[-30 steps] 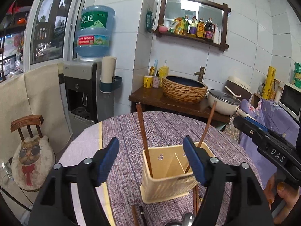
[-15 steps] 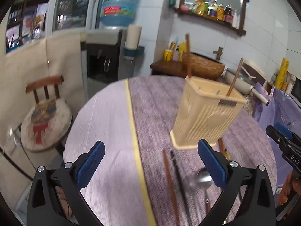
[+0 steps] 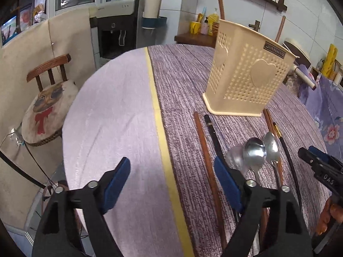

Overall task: Organize utensils
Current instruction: 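Grasp a brown wooden chopstick with the left tool while the right tool grasps a black gold-tipped chopstick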

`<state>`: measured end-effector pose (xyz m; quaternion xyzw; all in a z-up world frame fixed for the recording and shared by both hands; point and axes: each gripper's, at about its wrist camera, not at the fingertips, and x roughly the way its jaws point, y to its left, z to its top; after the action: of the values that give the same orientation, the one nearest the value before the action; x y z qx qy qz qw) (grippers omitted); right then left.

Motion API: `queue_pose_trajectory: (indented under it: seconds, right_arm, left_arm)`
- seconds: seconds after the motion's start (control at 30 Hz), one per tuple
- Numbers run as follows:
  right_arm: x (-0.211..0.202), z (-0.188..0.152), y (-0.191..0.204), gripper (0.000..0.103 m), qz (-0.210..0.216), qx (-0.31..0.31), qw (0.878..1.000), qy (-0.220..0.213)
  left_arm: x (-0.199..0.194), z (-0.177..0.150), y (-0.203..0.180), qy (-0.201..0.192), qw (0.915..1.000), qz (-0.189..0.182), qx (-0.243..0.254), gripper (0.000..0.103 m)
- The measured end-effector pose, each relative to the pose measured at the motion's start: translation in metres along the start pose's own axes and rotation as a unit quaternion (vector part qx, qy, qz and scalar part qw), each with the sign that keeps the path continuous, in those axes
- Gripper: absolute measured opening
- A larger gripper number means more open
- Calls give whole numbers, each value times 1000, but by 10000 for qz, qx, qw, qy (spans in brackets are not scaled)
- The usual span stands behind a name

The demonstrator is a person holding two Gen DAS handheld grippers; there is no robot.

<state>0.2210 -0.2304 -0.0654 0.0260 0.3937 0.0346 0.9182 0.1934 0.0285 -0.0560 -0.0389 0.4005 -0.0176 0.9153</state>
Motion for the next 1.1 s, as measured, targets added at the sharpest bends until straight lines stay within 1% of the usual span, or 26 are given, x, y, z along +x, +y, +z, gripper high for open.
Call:
queue_pose_trajectory:
  seconds: [0.07, 0.17, 0.27, 0.47, 0.6, 0.63, 0.73, 0.9, 0.97, 1.1]
  right_arm:
    - [2, -3, 4, 51, 2, -32, 10000, 42]
    - [5, -6, 10, 50, -2, -81, 9999, 89]
    - [8, -7, 13, 49, -4, -108, 9999, 131]
    - [14, -6, 12, 41, 5, -73, 9997, 227]
    - [19, -2, 14, 38, 23, -85, 9996, 260]
    - [20, -1, 15, 37, 1, -107, 9996, 273]
    - [25, 2, 19, 35, -18, -136, 9994, 308]
    - [35, 6, 22, 29, -74, -150, 9991, 380]
    - [39, 7, 21, 25, -73, -118, 9991, 404]
    - [46, 12, 22, 21, -97, -85, 9991, 406]
  left_arm:
    - [3, -2, -7, 62, 9999, 21, 116, 62]
    - [9, -5, -16, 192, 9995, -23, 267, 51]
    - [13, -7, -20, 299, 9991, -128, 286, 48]
    - [15, -7, -29, 371, 9984, -186, 392, 42]
    - [22, -7, -34, 432, 9980, -130, 434, 39]
    - [24, -7, -34, 459, 9980, -141, 421, 37]
    - [26, -5, -37, 434, 9980, -94, 453, 35]
    - [32, 1, -40, 434, 9978, -40, 499, 31]
    - [36, 5, -42, 447, 9977, -17, 515, 28]
    - [47, 16, -44, 446, 9974, 84, 561, 22]
